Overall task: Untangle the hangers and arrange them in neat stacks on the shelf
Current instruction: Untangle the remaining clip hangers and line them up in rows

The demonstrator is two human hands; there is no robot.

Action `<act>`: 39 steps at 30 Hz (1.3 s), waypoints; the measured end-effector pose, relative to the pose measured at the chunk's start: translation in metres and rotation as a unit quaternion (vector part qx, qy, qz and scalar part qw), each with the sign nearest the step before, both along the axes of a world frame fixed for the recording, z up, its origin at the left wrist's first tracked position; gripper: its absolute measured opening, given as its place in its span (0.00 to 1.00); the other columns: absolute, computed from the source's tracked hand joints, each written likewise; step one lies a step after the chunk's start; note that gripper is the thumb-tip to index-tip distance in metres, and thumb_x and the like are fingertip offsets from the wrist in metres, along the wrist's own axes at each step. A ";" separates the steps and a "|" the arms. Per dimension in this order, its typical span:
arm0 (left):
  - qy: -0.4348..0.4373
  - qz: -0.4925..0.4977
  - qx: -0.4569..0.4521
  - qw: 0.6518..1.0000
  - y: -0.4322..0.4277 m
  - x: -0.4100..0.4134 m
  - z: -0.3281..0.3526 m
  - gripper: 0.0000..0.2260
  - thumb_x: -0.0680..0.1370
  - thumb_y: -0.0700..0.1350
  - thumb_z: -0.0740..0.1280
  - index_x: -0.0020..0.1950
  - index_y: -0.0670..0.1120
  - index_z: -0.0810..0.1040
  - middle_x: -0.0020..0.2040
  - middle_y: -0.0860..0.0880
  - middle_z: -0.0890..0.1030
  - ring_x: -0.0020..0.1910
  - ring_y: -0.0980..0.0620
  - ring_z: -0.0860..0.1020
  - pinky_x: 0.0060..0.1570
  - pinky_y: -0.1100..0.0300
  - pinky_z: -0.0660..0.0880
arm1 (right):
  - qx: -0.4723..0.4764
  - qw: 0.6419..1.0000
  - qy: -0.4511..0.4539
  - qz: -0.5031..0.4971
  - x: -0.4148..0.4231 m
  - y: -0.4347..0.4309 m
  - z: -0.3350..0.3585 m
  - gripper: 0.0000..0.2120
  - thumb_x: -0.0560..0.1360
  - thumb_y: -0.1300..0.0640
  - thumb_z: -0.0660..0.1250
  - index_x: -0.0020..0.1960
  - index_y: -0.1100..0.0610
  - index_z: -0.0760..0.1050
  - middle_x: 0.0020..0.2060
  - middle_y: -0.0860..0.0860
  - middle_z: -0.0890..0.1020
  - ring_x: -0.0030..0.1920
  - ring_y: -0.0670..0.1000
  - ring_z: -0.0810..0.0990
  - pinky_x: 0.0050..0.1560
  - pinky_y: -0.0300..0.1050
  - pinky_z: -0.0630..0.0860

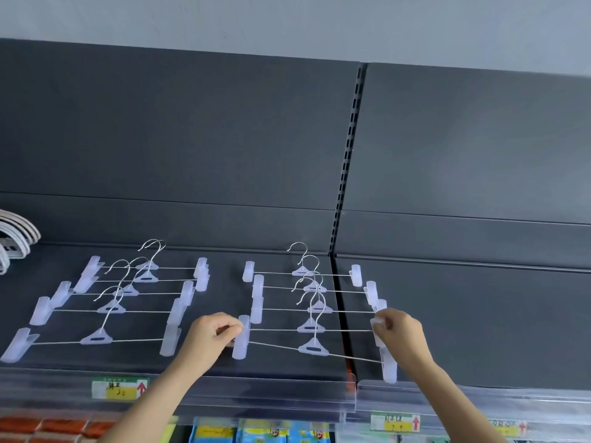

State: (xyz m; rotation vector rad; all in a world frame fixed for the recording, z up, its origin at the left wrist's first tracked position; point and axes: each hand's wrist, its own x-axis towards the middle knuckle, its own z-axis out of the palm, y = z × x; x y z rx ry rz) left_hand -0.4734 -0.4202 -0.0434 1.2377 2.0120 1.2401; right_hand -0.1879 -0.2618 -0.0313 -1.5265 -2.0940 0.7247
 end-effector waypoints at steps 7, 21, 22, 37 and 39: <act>-0.018 0.002 -0.058 0.998 0.003 -0.010 -0.002 0.12 0.73 0.34 0.66 0.34 0.46 0.82 0.34 0.52 0.83 0.35 0.56 0.81 0.40 0.61 0.80 | -0.034 0.999 0.000 0.013 0.004 0.005 -0.005 0.06 0.74 0.61 0.65 0.48 0.60 0.79 0.33 0.52 0.79 0.35 0.52 0.76 0.34 0.34 0.69; -0.040 0.052 -0.112 0.992 0.055 -0.017 0.006 0.18 0.79 0.44 0.59 0.69 0.44 0.67 0.67 0.49 0.72 0.68 0.51 0.69 0.66 0.58 0.63 | -0.126 0.990 0.057 -0.026 -0.022 0.041 0.019 0.11 0.78 0.56 0.56 0.38 0.60 0.67 0.35 0.54 0.71 0.35 0.54 0.69 0.39 0.44 0.62; -0.064 0.050 -0.116 0.990 0.063 -0.017 0.005 0.20 0.80 0.44 0.58 0.71 0.44 0.64 0.70 0.48 0.69 0.70 0.51 0.67 0.68 0.57 0.61 | -0.137 0.988 0.062 -0.023 -0.025 0.042 0.017 0.12 0.78 0.55 0.56 0.38 0.59 0.67 0.35 0.55 0.71 0.36 0.55 0.70 0.40 0.44 0.63; -0.064 0.086 -0.082 0.991 0.094 -0.022 -0.003 0.05 0.75 0.35 0.57 0.43 0.44 0.68 0.41 0.48 0.68 0.41 0.49 0.66 0.39 0.59 0.64 | -0.097 0.990 0.098 -0.033 -0.040 0.045 -0.004 0.09 0.75 0.64 0.56 0.36 0.64 0.65 0.30 0.59 0.67 0.32 0.57 0.64 0.42 0.43 0.54; -0.035 0.097 -0.073 0.992 0.095 -0.021 -0.002 0.07 0.74 0.34 0.59 0.40 0.46 0.67 0.40 0.49 0.66 0.41 0.48 0.66 0.40 0.59 0.64 | -0.083 0.993 0.084 -0.024 -0.041 0.048 -0.006 0.14 0.75 0.65 0.56 0.33 0.58 0.57 0.29 0.52 0.62 0.31 0.51 0.58 0.32 0.44 0.57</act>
